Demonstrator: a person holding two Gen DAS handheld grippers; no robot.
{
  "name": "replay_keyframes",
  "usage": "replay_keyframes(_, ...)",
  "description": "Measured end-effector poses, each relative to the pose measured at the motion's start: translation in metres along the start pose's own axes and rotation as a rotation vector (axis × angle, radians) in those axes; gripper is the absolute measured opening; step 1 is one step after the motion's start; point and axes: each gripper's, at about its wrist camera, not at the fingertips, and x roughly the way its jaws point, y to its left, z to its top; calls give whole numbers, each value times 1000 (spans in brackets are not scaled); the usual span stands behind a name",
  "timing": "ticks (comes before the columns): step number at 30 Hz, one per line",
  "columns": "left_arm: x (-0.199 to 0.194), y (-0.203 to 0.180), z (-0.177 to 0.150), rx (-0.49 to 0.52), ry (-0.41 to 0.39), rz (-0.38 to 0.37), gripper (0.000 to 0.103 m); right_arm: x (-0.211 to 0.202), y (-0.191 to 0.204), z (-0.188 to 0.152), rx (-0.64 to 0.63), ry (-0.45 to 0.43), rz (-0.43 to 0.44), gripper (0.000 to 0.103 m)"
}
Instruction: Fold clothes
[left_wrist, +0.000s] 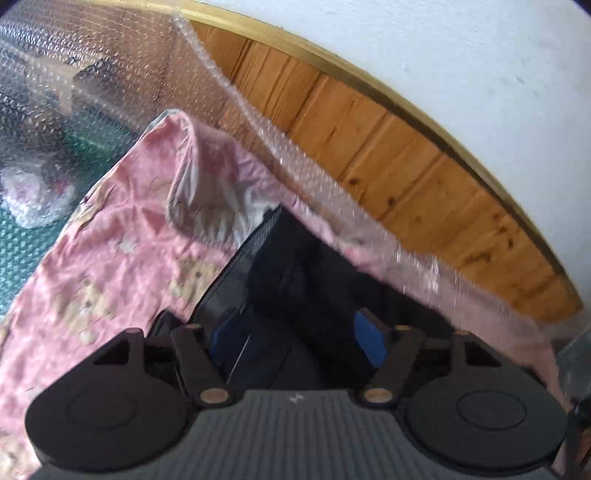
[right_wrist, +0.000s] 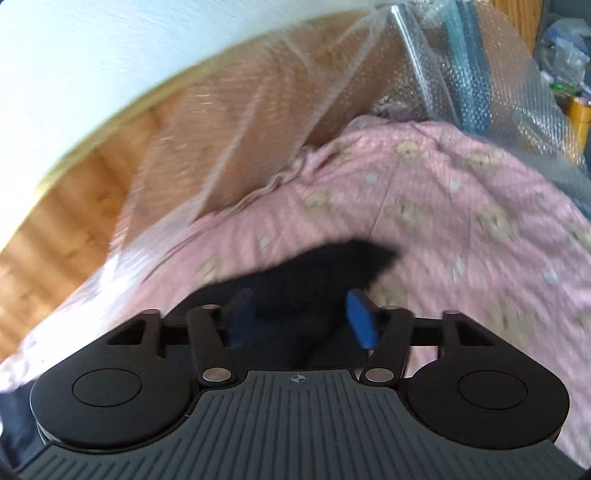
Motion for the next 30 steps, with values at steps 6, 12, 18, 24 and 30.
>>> replay_keyframes(6, -38, 19, -104, 163, 100, 79, 82, -85, 12, -106, -182, 98, 18, 73)
replay_keyframes(12, -47, 27, -165, 202, 101, 90, 90, -137, 36, -208, -492, 284, 92, 83)
replay_keyframes(18, -34, 19, -164, 159, 41, 21, 88, -147, 34, -258, -680, 310, 28, 86)
replay_keyframes(24, -19, -5, -147, 229, 84, -14, 0, -129, 26, -263, -732, 328, -12, 8)
replay_keyframes(30, -83, -11, -67, 143, -147, -83, 0, -172, 29, -185, -614, 39, -19, 0)
